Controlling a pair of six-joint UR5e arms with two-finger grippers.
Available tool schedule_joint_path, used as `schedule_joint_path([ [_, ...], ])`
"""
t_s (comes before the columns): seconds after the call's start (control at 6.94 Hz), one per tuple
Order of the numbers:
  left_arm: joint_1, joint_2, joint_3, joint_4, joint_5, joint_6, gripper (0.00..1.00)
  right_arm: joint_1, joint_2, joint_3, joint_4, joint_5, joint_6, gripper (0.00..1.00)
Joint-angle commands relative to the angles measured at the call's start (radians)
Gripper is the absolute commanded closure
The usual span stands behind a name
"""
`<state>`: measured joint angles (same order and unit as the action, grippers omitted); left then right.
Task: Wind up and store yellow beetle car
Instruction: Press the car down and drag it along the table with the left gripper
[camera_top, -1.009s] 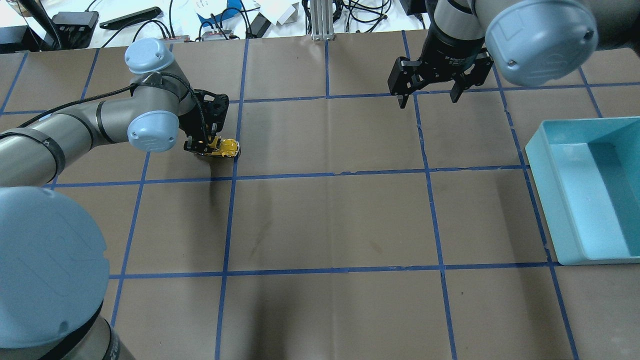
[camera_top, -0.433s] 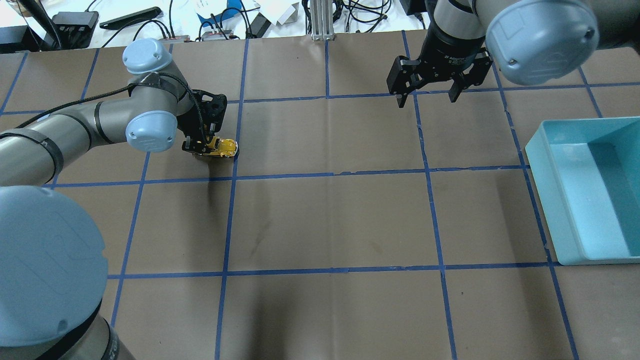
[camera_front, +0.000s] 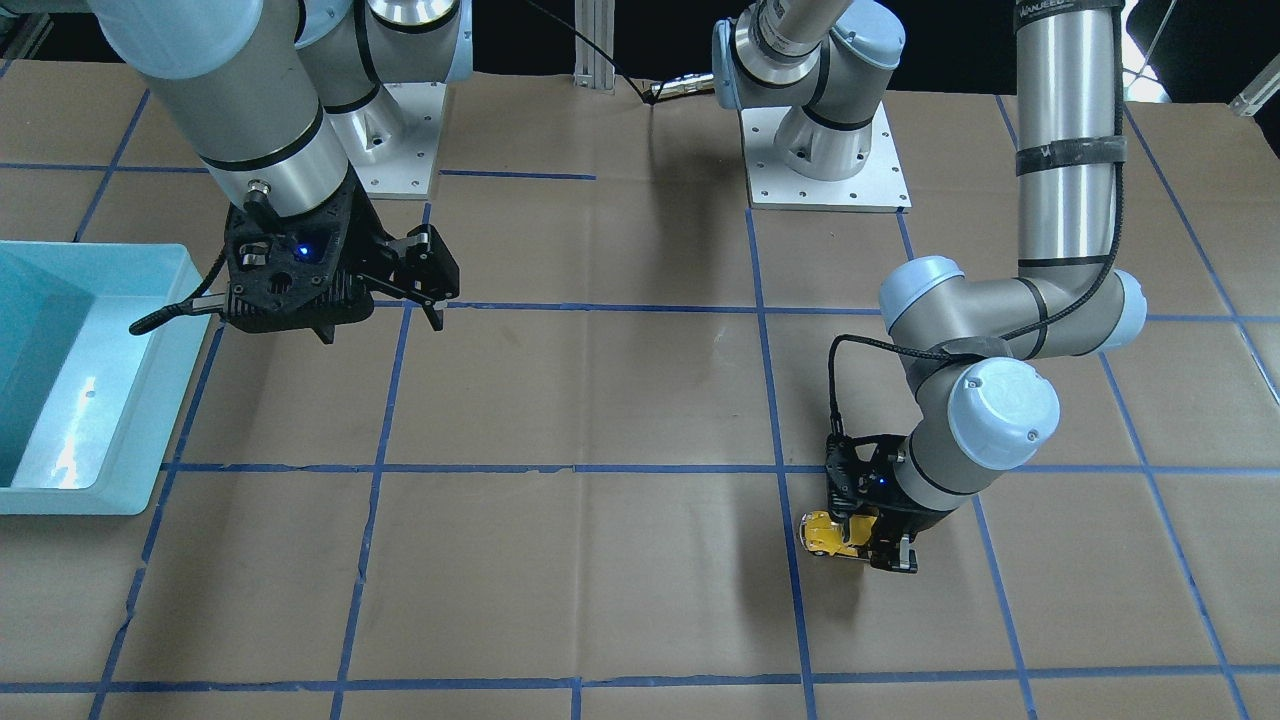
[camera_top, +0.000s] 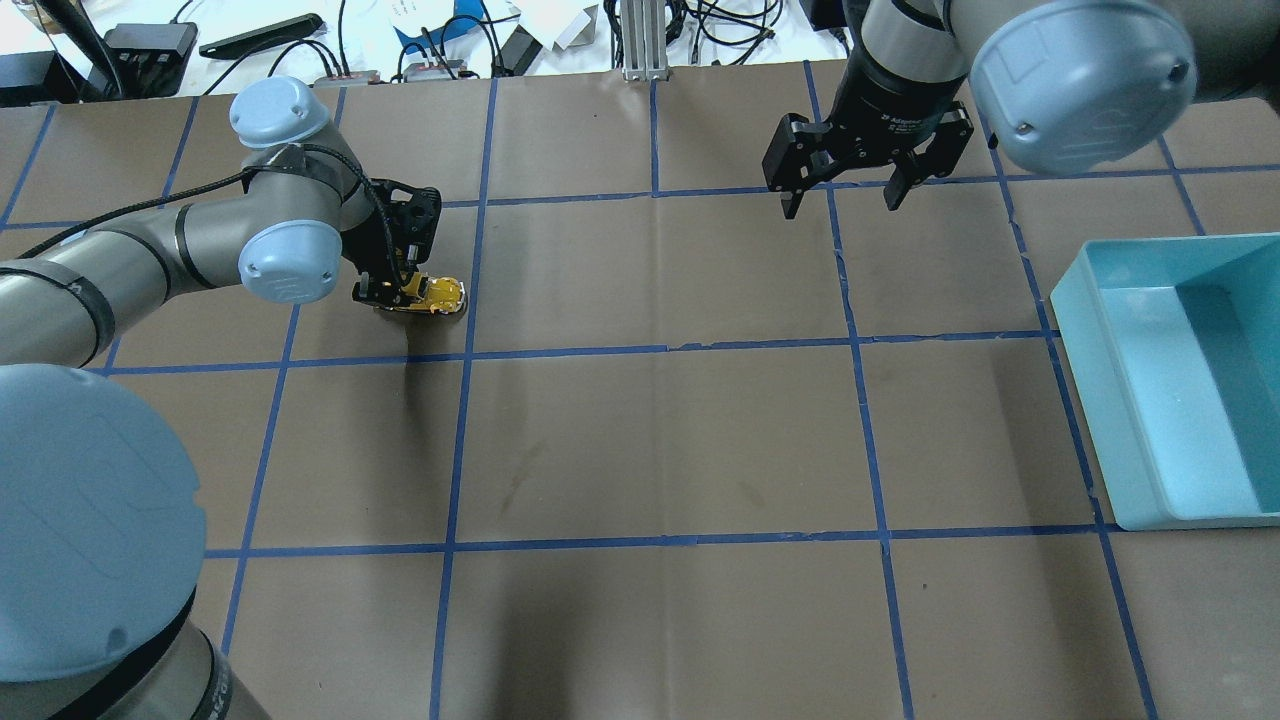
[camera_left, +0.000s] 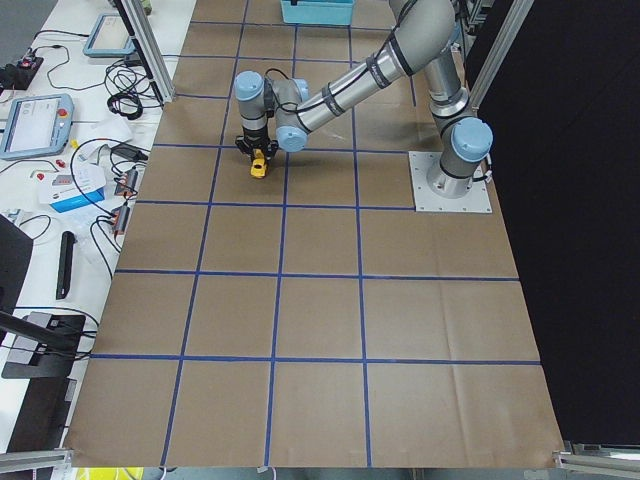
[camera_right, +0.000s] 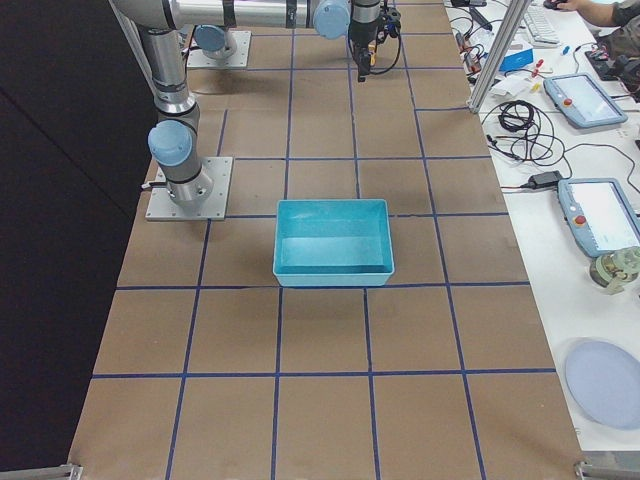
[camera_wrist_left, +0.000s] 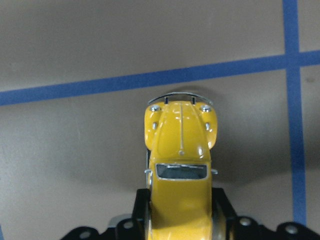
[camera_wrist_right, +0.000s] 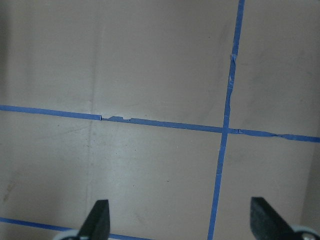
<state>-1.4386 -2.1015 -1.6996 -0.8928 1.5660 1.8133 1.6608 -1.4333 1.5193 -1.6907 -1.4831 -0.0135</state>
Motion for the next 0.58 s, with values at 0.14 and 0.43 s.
schedule_joint_path([
  [0.14, 0.01, -0.003, 0.0, 0.0, 0.0, 0.012, 1.0, -0.001, 0.005, 0.002, -0.001, 0.003, 0.0, 0.0],
  [0.43, 0.036, -0.005, 0.0, 0.0, 0.002, 0.014, 1.0, -0.001, 0.008, 0.004, -0.003, 0.003, 0.001, 0.0],
])
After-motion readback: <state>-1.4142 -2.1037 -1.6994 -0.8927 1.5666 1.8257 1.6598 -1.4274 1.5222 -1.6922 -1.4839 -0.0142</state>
